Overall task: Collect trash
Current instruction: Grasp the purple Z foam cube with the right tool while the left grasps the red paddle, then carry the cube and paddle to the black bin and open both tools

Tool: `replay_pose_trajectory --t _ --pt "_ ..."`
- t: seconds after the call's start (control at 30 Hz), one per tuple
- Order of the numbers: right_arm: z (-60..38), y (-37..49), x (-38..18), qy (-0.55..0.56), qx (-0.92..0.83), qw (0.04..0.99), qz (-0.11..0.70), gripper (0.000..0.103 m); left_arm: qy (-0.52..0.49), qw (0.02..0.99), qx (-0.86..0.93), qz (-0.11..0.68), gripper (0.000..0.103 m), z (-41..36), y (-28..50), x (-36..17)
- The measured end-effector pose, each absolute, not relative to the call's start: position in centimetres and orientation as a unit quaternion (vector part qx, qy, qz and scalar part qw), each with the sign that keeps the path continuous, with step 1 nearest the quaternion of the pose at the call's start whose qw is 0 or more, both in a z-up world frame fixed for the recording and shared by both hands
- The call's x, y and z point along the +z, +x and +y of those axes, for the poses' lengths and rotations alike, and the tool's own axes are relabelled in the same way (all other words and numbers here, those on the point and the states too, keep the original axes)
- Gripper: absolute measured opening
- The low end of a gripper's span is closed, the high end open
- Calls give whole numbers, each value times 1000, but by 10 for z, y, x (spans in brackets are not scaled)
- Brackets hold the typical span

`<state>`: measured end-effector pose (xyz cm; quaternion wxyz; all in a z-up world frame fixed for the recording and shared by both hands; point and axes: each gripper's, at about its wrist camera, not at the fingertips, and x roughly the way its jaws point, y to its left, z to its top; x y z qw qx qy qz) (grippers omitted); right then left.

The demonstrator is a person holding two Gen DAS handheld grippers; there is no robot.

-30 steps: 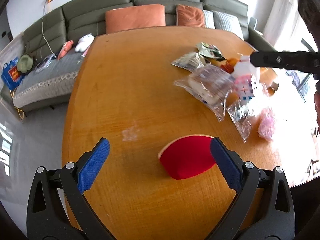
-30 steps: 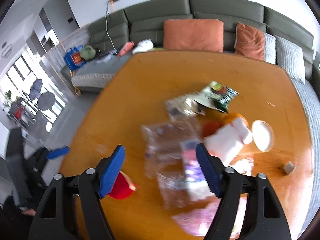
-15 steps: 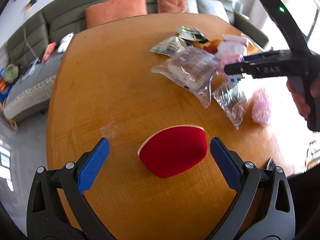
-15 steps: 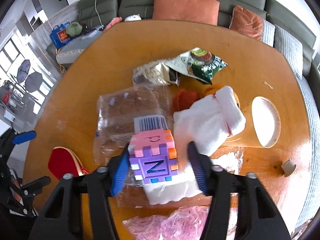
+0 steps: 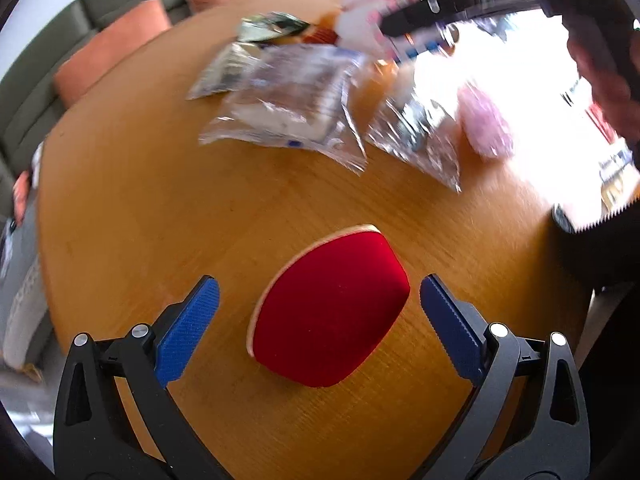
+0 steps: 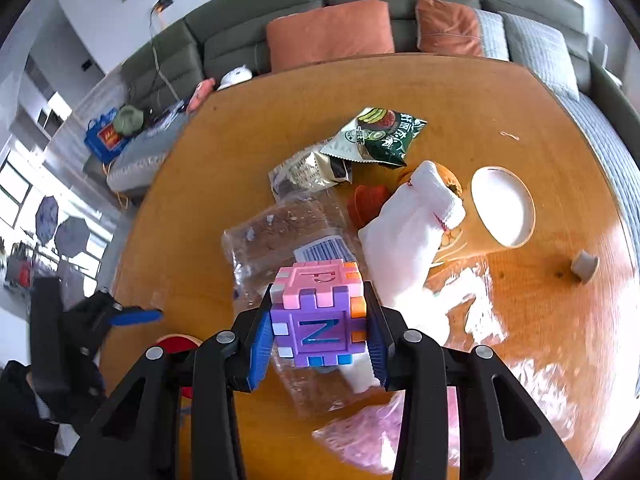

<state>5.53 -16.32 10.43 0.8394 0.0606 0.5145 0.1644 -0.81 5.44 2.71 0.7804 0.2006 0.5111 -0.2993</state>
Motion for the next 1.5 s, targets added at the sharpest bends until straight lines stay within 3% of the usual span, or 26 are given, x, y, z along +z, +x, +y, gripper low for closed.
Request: replay_pose_trajectory --t 0.1,0.17,0.67,1.5 --pt "-159 50 107 71 155 842 511 42 226 770 -306 512 94 48 -7 16" --pt "-156 47 108 72 150 845 509 42 223 767 -309 516 73 45 -2 10" --pt "-106 50 116 59 189 842 501 42 128 823 -243 498 73 100 -19 28" --pt "183 17 129 -74 429 753 493 42 -89 869 75 481 73 339 -110 36"
